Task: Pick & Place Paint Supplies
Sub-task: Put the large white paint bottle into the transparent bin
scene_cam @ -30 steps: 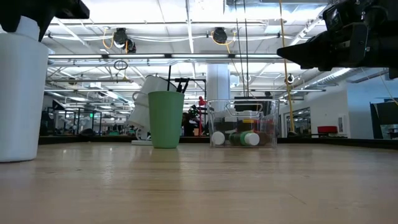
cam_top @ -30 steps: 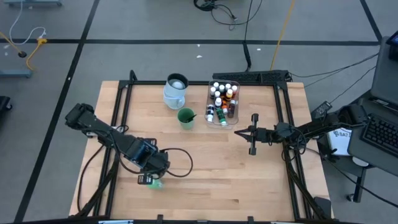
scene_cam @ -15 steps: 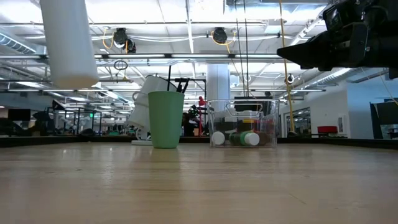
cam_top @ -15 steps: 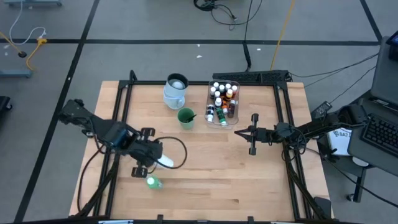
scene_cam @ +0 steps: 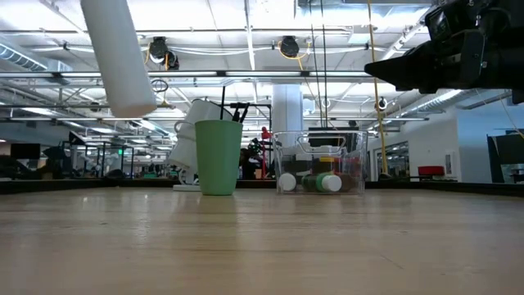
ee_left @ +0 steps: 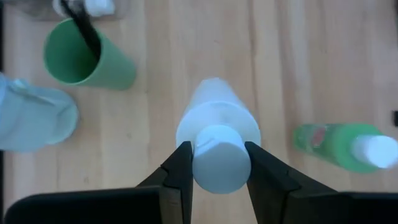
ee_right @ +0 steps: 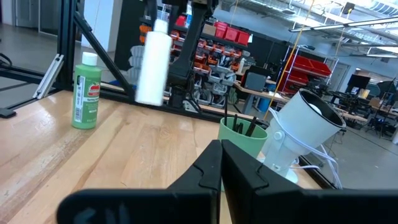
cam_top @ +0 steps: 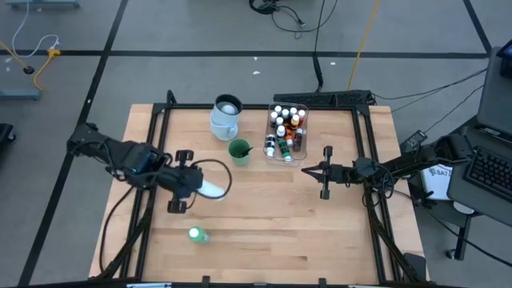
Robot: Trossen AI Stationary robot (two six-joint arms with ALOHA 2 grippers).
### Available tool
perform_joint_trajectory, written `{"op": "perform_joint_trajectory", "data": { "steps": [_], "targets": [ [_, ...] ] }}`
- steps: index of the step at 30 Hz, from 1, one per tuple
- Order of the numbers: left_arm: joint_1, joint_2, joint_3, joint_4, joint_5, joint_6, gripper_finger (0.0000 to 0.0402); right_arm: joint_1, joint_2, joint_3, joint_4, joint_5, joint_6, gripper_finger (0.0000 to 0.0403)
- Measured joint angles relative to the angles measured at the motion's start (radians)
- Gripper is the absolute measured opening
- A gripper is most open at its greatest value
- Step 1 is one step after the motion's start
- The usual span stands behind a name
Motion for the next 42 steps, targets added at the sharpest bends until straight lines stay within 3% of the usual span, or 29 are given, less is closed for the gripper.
{"op": "perform_joint_trajectory", "data": {
  "steps": [3,9,13,19,28,33,35,42],
  "targets": [
    [0.029,0.001,-0.022,0.101,-0.013,0.055,0.0102,0.000,0.000,0.000,0.000,0.000,-0.003,0.0002],
    [0.085,0.058,-0.026,0.487,0.035,0.189,0.0102,0.000,0.000,0.000,0.005,0.000,0.000,0.0002],
    [0.150,0.152,0.055,0.574,0.008,0.169,0.0102,0.000,0.000,0.000,0.007,0.000,0.001,0.0002],
    [0.282,0.363,0.321,0.481,0.007,0.245,0.0102,0.000,0.000,0.000,0.007,0.000,0.002,0.0002],
    [0.532,0.761,0.887,0.306,0.118,0.365,0.0102,0.000,0.000,0.000,-0.003,0.000,-0.003,0.0002],
    [0.653,0.851,0.859,0.228,0.238,0.402,0.0102,0.000,0.000,-0.001,-0.014,0.000,-0.031,0.0002],
    [0.688,0.876,0.860,0.193,0.241,0.413,0.0102,0.000,0.000,-0.001,-0.023,0.000,-0.050,0.0002],
    [0.728,0.925,0.863,0.162,0.305,0.467,0.0102,0.000,0.000,-0.001,-0.024,0.000,-0.108,0.0002]
  ]
}}
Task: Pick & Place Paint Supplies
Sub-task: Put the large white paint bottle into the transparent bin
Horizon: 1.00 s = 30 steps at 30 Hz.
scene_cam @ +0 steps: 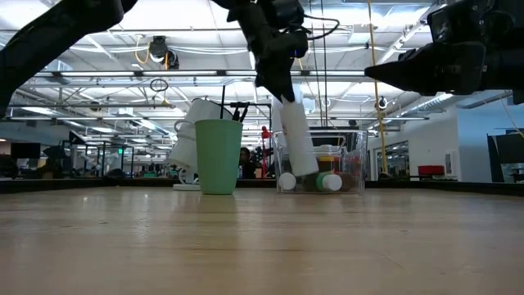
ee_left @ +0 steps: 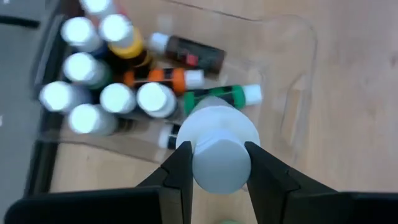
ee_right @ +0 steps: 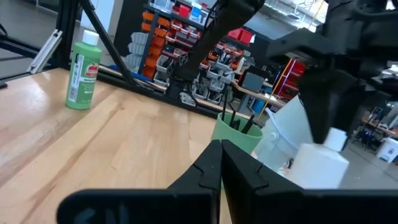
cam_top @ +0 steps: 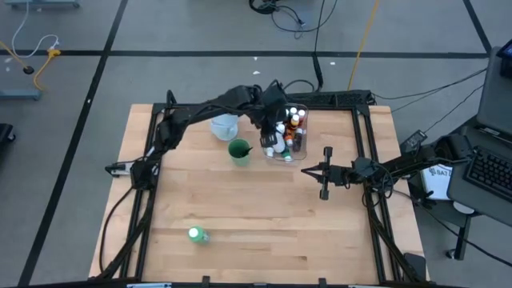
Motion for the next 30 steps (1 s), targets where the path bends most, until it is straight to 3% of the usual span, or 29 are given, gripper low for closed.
{"op": "perform_joint_trajectory", "data": {
  "steps": [8,14,26,30],
  "targets": [
    [-0.040,0.028,0.002,-0.063,-0.002,0.094,0.0102,0.000,0.000,0.000,0.014,0.000,0.014,0.0002],
    [-0.075,0.059,0.002,-0.023,-0.075,0.160,0.0102,0.000,0.000,0.000,0.015,0.000,0.031,0.0002],
    [-0.099,0.076,-0.001,0.097,-0.140,0.107,0.0102,0.000,0.000,0.000,0.010,0.000,0.030,0.0002],
    [-0.098,0.079,-0.002,0.106,-0.163,0.081,0.0173,0.000,0.000,0.000,0.010,0.000,0.029,0.0002]
  ]
}}
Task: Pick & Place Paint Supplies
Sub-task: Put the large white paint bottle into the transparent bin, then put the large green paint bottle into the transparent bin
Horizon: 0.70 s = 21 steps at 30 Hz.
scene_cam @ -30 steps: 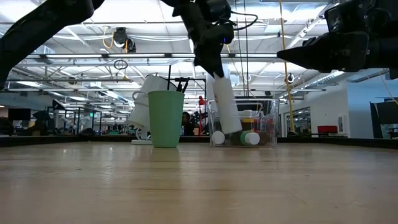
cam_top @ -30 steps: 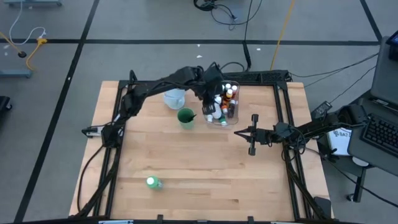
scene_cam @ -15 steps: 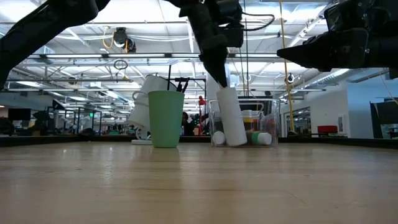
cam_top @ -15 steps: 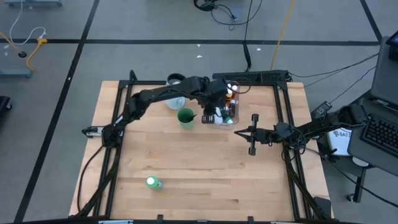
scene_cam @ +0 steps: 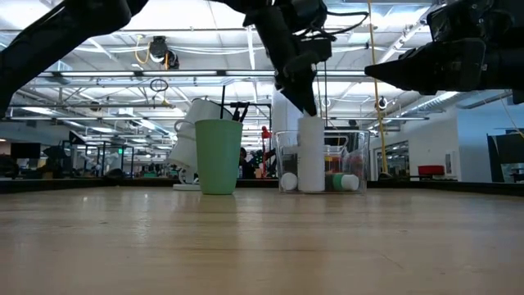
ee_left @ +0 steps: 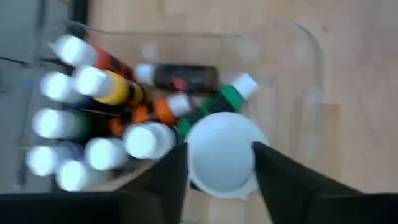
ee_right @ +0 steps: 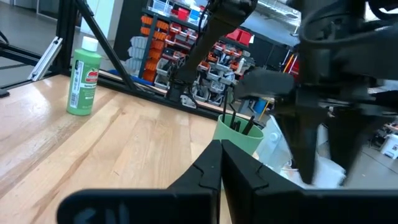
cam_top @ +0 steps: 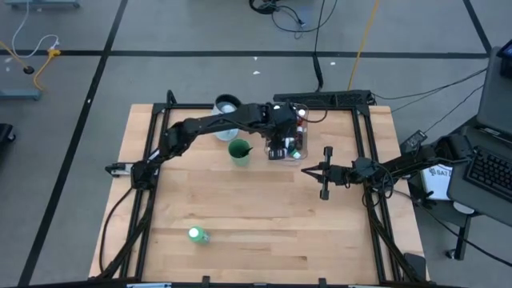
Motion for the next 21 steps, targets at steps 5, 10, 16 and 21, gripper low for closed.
{"op": "perform_joint_trajectory", "data": {
  "steps": [5,10,16,21],
  "targets": [
    [0.003,-0.020,-0.001,-0.056,-0.011,-0.011,0.0277,0.000,0.000,0.000,0.000,0.000,0.002,0.0002],
    [-0.014,-0.127,-0.003,-0.249,-0.023,-0.060,0.0324,0.000,0.000,0.000,-0.001,0.000,0.000,0.0002],
    [-0.089,-0.367,-0.002,-0.491,-0.162,-0.231,0.0306,0.000,0.000,0.000,0.000,0.000,0.006,0.0002],
    [-0.256,-0.691,-0.104,-0.478,-0.294,-0.400,0.0202,0.000,0.000,0.000,0.000,0.000,0.027,0.0002]
  ]
}}
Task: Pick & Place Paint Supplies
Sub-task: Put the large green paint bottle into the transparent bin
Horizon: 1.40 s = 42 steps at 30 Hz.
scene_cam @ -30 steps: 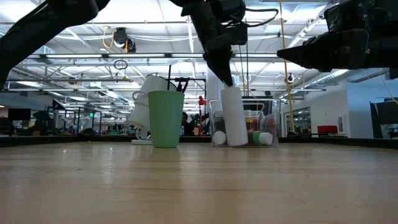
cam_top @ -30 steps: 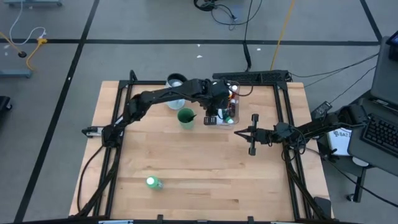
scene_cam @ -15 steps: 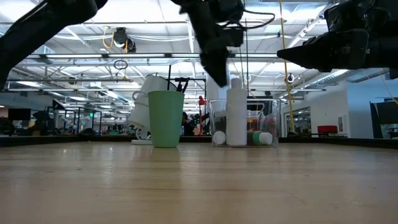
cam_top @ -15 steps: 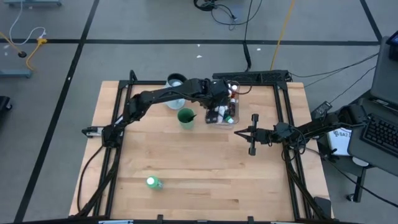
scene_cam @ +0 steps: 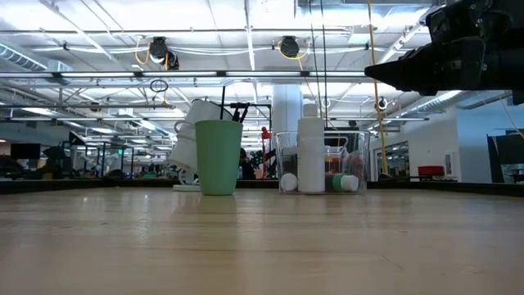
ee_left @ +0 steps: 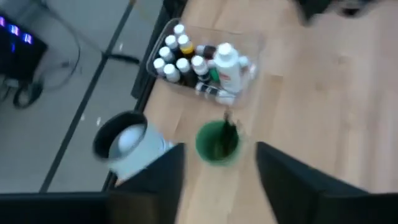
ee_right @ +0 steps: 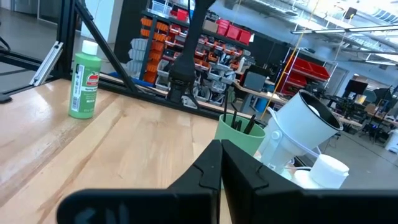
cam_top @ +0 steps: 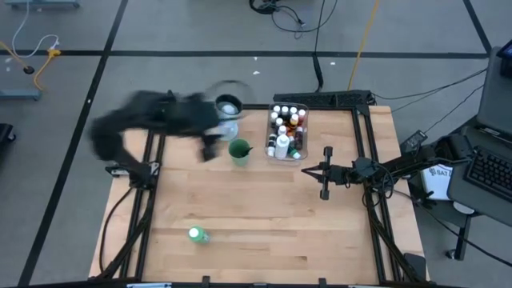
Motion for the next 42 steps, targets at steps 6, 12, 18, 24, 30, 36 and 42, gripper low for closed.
{"op": "perform_joint_trajectory", "data": {
  "steps": [6,12,18,24,30,36,42],
  "targets": [
    [-0.267,-0.410,-0.381,0.086,-0.258,-0.228,0.0035,0.000,0.000,0.000,0.003,0.000,0.002,0.0002],
    [-0.381,-0.809,-0.930,0.535,-0.350,-0.195,0.0013,0.000,0.000,0.000,0.026,0.000,0.020,0.0002],
    [-0.351,-1.039,-1.448,1.101,-0.261,0.061,0.0008,0.000,0.000,0.000,0.041,0.000,0.054,0.0002],
    [-0.269,-1.177,-1.681,1.406,0.012,0.302,0.0004,0.000,0.000,0.000,0.037,0.000,0.054,0.0002],
    [-0.115,-1.273,-1.739,1.369,0.070,0.067,0.0004,0.000,0.000,0.000,0.027,0.000,0.047,0.0002],
    [-0.106,-1.269,-1.914,1.558,0.216,0.072,0.0004,0.000,0.000,0.000,0.029,0.000,0.047,0.0002],
    [-0.107,-1.271,-1.958,1.599,0.217,0.105,0.0004,0.000,0.000,0.000,0.029,0.000,0.032,0.0002]
  ]
}}
